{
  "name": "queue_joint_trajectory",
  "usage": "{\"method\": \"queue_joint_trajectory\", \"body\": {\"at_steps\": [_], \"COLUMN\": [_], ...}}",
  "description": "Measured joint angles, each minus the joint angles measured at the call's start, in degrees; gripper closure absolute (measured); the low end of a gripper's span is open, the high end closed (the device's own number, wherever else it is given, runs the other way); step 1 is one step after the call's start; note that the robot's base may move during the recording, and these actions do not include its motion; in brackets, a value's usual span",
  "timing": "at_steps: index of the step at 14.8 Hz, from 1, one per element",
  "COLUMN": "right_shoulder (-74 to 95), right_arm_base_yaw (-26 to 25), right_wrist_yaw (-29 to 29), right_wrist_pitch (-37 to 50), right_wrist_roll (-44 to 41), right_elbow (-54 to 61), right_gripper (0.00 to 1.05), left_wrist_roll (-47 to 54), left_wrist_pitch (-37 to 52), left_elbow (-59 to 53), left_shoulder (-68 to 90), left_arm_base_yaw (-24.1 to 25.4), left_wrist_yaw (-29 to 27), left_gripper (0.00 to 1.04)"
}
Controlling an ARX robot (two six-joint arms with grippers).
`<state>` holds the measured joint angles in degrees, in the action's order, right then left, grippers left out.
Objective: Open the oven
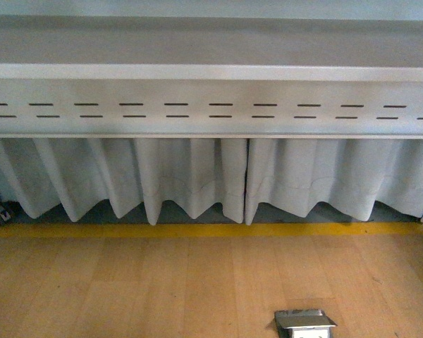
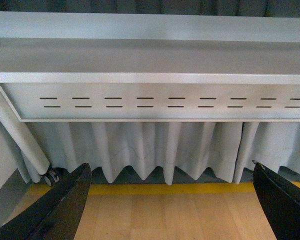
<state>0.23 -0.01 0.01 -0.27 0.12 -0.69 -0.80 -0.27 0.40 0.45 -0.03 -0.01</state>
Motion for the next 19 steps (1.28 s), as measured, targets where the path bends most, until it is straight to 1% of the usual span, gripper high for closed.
{"method": "queue_joint_trajectory", "body": {"at_steps": [19], "right_shoulder": [0.00], "right_arm_base_yaw": [0.00], "right_wrist_yaw": [0.00], "right_wrist_pitch": [0.00], "right_wrist_roll": [0.02], "right_elbow": [0.00], "right_gripper": [0.06], "left_wrist_roll": [0.00], "left_wrist_pitch": [0.00], "left_elbow": [-0.02], "left_shoulder": [0.00], "left_arm_base_yaw": [0.00], "left_wrist_yaw": [0.00], "left_gripper": [0.07]}}
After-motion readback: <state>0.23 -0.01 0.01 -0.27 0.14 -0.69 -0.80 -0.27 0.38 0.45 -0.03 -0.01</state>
